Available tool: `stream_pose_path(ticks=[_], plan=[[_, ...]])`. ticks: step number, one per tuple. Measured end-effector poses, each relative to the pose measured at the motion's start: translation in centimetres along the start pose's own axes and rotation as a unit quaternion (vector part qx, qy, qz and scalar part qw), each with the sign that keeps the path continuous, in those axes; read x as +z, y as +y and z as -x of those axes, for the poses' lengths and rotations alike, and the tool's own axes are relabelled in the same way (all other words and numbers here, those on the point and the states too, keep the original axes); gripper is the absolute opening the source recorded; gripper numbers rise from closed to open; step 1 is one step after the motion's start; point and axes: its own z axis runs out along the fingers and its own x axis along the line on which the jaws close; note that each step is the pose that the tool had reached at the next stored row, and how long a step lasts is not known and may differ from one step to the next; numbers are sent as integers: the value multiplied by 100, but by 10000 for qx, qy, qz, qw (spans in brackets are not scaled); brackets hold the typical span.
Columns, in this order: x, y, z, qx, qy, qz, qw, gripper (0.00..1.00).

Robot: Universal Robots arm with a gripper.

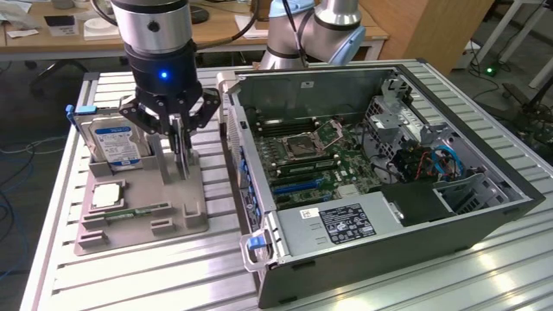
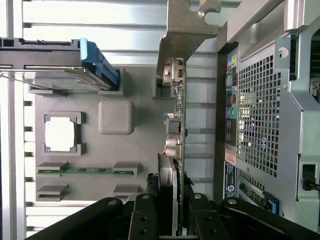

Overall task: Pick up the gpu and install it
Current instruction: 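Pick up the gpu and move the gpu toward the slot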

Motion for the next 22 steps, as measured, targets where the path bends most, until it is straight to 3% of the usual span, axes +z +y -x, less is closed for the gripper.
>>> stream_pose_path(ticks=[22], plan=[[-172,-4,2,0,0,1,10000,28]])
